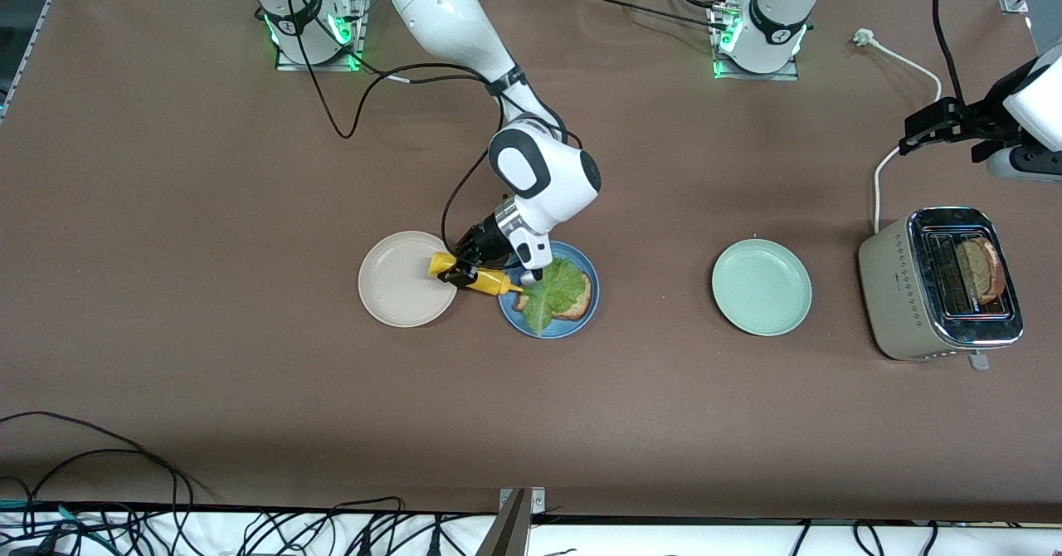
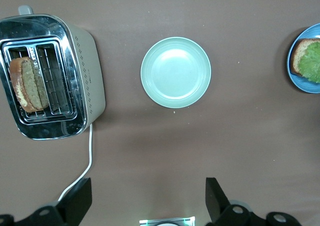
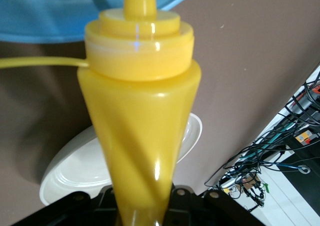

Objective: Make sandwich in blue plate with both arms
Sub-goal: 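Lift the yellow bottle and tilt it over the sandwich on the blue plate, then carry the yellow bottle back beside the white plate with the right gripper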

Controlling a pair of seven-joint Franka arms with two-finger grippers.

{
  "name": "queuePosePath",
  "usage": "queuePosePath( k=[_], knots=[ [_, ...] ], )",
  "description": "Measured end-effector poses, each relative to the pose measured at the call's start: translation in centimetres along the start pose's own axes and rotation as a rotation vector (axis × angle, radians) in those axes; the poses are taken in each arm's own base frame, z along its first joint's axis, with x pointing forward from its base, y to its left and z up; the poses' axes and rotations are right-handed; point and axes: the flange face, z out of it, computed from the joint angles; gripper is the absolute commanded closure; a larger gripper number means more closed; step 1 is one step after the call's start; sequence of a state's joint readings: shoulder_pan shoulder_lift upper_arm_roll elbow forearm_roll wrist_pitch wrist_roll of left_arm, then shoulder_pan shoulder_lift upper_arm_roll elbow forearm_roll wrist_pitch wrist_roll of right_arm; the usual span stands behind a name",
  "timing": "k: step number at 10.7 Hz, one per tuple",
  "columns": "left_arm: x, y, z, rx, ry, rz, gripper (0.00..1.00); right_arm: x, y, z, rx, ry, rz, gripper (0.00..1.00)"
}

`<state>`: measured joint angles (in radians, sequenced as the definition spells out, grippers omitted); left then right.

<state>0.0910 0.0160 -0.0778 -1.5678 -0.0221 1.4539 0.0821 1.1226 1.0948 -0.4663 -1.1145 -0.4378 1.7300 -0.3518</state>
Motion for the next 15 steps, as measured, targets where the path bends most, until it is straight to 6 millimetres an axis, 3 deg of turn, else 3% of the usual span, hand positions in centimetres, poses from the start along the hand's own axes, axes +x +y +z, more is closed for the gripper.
queuePosePath(
  k=[3,5,7,10,12,15],
  knots=[
    [0.0,0.0,0.0,0.000,0.000,0.000,0.00,-0.1,-0.9,0.6,-0.003,-0.035,-0.025,1.00],
    [0.0,0.0,0.0,0.000,0.000,0.000,0.00,-0.5,-0.5,0.0,-0.005,-0.029,-0.029,1.00],
    [0.0,0.0,0.0,0.000,0.000,0.000,0.00,-2.7,2.7,-1.4,0.066,0.054,0.006,1.00],
    [0.0,-0.1,0.0,0.000,0.000,-0.001,0.00,-8.4,10.3,-1.8,0.292,0.318,0.087,1.00],
    [0.0,-0.1,0.0,0.000,0.000,-0.001,0.00,-12.4,15.0,-0.7,0.443,0.496,0.139,1.00],
    [0.0,-0.1,0.0,0.000,0.000,-0.002,0.00,-14.9,18.7,3.5,0.597,0.683,0.202,1.00]
  ],
)
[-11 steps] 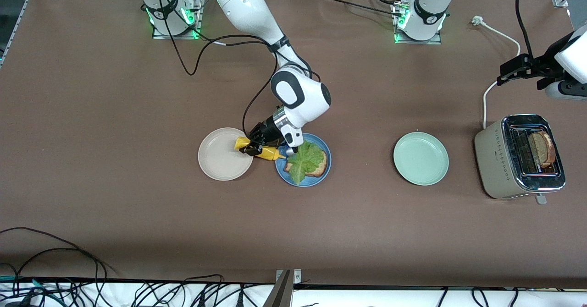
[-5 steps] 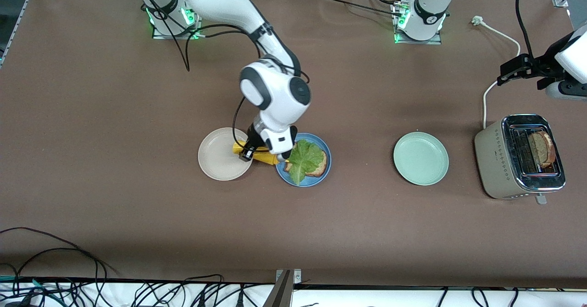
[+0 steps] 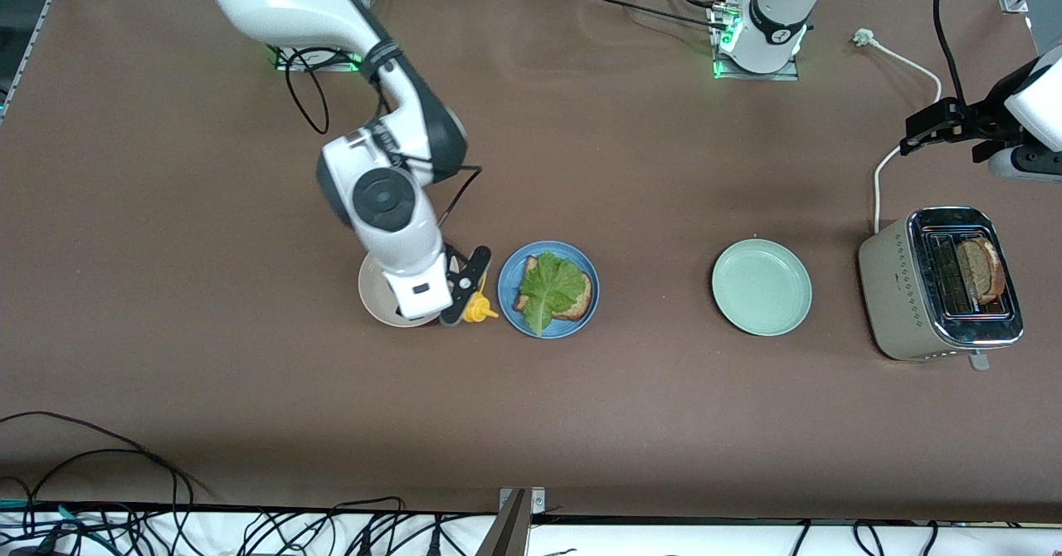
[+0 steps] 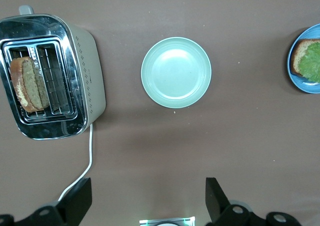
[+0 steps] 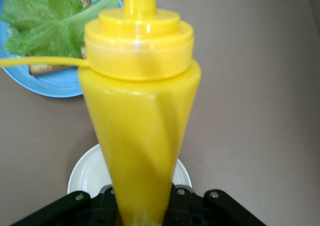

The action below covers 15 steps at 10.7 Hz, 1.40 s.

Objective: Make sandwich in blue plate with both arms
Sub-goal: 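Carry the yellow bottle back beside the white plate with the right gripper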

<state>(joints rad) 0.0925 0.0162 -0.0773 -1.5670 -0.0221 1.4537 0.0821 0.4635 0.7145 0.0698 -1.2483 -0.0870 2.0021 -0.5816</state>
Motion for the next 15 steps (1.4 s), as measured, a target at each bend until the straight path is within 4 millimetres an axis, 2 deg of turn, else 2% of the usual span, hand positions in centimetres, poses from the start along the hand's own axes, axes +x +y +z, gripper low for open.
queuePosePath(
  k=[2,4,5,7,9,11,13,15],
  knots=[
    [0.0,0.0,0.0,0.000,0.000,0.000,0.00,-3.5,4.3,0.3,0.109,0.103,0.002,1.00],
    [0.0,0.0,0.0,0.000,0.000,-0.001,0.00,-8.2,9.4,0.5,0.194,0.212,-0.015,1.00],
    [0.0,0.0,0.0,0.000,0.000,-0.001,0.00,-10.1,11.3,0.5,0.223,0.263,-0.021,1.00],
    [0.0,0.0,0.0,0.000,0.000,-0.001,0.00,-12.6,13.5,0.6,0.278,0.376,-0.047,1.00],
    [0.0,0.0,0.0,0.000,0.000,-0.001,0.00,-15.7,15.5,2.1,0.334,0.466,-0.090,1.00],
    [0.0,-0.2,0.0,0.000,0.000,-0.003,0.00,-20.0,17.8,4.4,0.387,0.550,-0.140,1.00],
    [-0.1,-1.1,0.0,-0.003,0.001,-0.020,0.00,-24.5,19.7,7.2,0.408,0.611,-0.202,1.00],
    [-0.2,-2.4,-0.1,-0.005,0.003,-0.044,0.00,-27.5,20.6,9.9,0.434,0.707,-0.250,1.00]
  ],
)
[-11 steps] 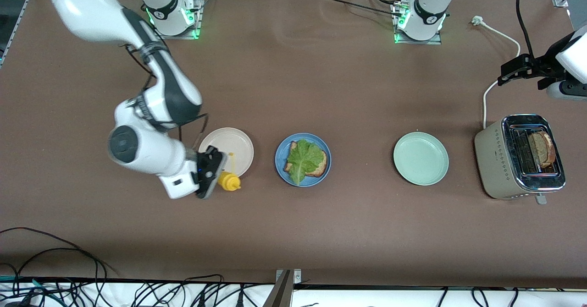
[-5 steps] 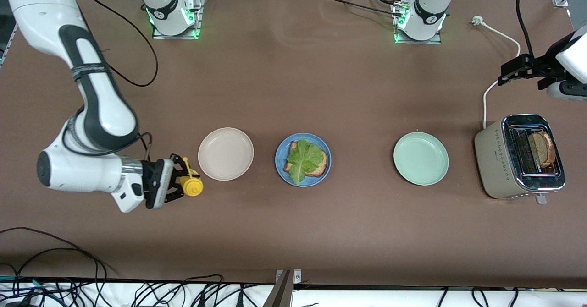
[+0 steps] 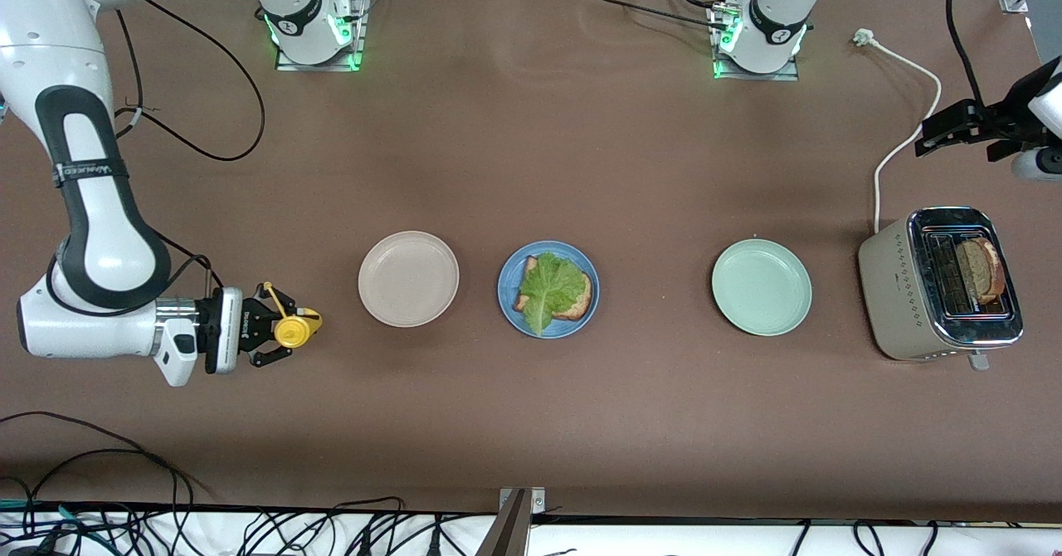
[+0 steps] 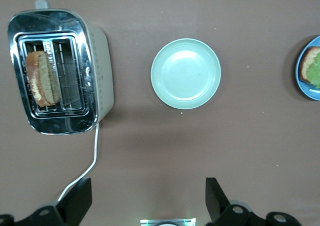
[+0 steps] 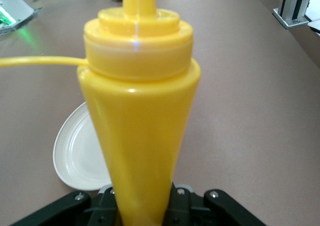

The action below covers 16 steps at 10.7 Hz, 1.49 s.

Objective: Make sandwich in blue plate with both arms
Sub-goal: 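Carry the yellow bottle back beside the white plate with the right gripper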

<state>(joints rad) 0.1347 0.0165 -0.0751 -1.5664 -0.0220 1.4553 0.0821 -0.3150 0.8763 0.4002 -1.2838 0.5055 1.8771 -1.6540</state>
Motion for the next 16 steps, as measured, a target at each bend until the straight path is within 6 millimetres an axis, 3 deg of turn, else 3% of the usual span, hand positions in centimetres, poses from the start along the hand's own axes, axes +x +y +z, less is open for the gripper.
queuePosePath(
  k=[2,4,8,11,14,15,16],
  knots=[
    [0.0,-1.4,0.2,-0.004,-0.002,-0.024,0.00,-3.2,0.3,0.6,0.021,0.079,-0.036,1.00],
    [0.2,-1.5,0.3,-0.004,-0.004,-0.026,0.00,-5.9,0.6,2.2,0.032,0.169,-0.069,1.00],
    [0.2,-1.6,0.3,-0.004,-0.003,-0.026,0.00,-7.9,1.0,5.8,0.039,0.307,-0.087,1.00],
    [0.2,-1.6,0.3,-0.005,-0.003,-0.027,0.00,-9.7,1.0,8.2,0.040,0.359,-0.118,0.82],
    [0.2,-1.7,0.3,-0.005,-0.003,-0.028,0.00,-11.3,1.1,9.9,0.037,0.370,-0.142,0.73],
    [0.2,-1.7,0.3,-0.005,-0.003,-0.029,0.00,-11.6,1.1,10.2,0.037,0.373,-0.147,0.51],
    [0.2,-1.7,0.3,-0.005,-0.003,-0.029,0.00,-12.0,1.1,10.3,0.035,0.374,-0.147,0.01]
  ],
)
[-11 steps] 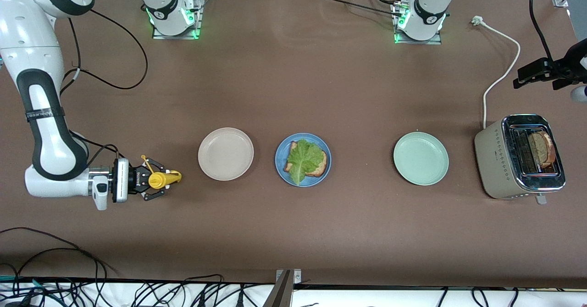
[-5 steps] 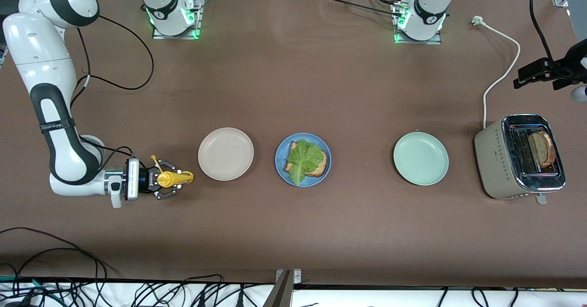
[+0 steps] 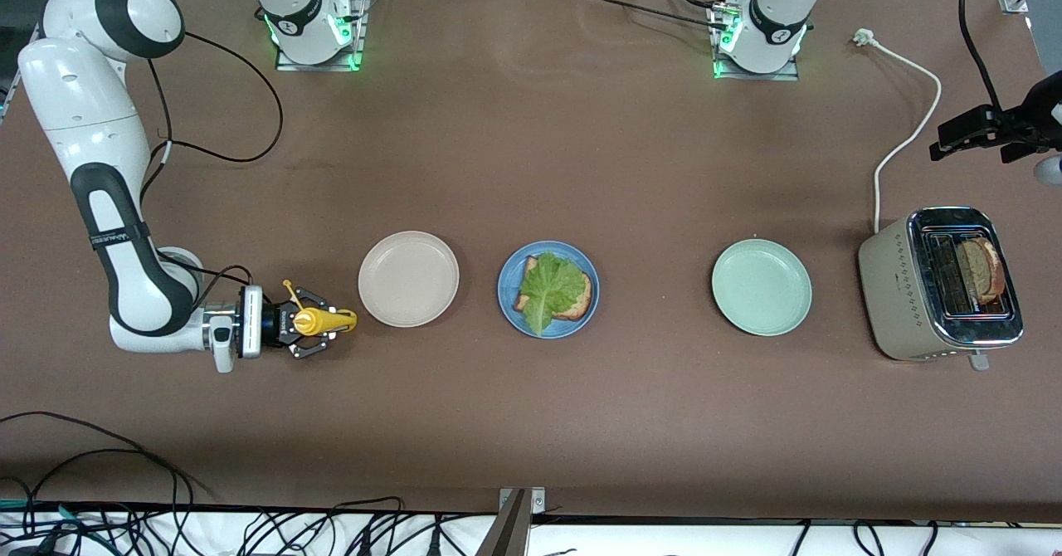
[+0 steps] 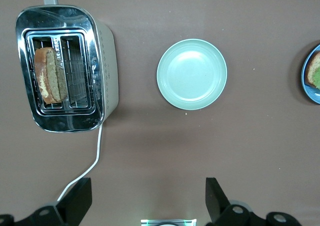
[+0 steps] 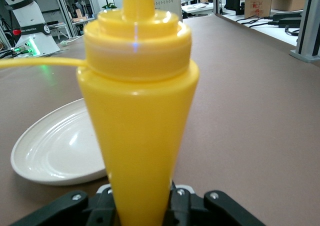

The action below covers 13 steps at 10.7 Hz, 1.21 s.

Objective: Make sandwich in blue plate with both arms
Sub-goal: 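Carry the yellow bottle back beside the white plate with the right gripper, then set the yellow bottle down and open the right gripper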

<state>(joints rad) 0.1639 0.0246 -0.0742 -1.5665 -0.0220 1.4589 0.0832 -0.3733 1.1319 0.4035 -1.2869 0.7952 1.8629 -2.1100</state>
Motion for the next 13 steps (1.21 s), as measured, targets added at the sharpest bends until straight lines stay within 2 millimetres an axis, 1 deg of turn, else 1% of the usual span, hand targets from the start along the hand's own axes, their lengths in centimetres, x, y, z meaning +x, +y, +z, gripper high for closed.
queuePosePath(
  k=[2,4,7,9,10,11,12,13],
  knots=[
    [0.0,0.0,0.0,0.000,0.000,0.000,0.00,-0.4,0.0,-0.6,-0.008,-0.001,-0.002,0.00],
    [0.0,-0.1,0.0,0.000,0.000,-0.001,0.00,-0.3,0.1,-1.1,-0.018,-0.004,-0.009,0.00],
    [0.0,-0.5,0.0,-0.001,0.000,-0.009,0.00,-0.8,0.4,-3.0,-0.034,-0.042,-0.023,0.00],
    [0.0,-0.6,0.0,-0.001,0.000,-0.010,0.00,-1.9,0.1,-5.5,-0.024,-0.097,-0.030,0.00],
    [0.0,-0.6,0.0,-0.001,0.000,-0.010,0.00,-2.2,-0.2,-7.3,-0.019,-0.131,-0.028,0.00],
    [0.0,-0.6,0.0,-0.001,0.000,-0.010,0.00,-2.1,-0.6,-9.4,-0.011,-0.174,-0.031,0.00],
    [0.0,-0.6,0.0,-0.001,0.000,-0.010,0.00,-1.4,-0.9,-11.8,-0.005,-0.236,-0.025,0.00],
    [0.0,-0.6,0.0,-0.001,0.000,-0.011,0.00,0.0,-1.2,-14.0,0.000,-0.301,-0.004,0.00]
  ],
)
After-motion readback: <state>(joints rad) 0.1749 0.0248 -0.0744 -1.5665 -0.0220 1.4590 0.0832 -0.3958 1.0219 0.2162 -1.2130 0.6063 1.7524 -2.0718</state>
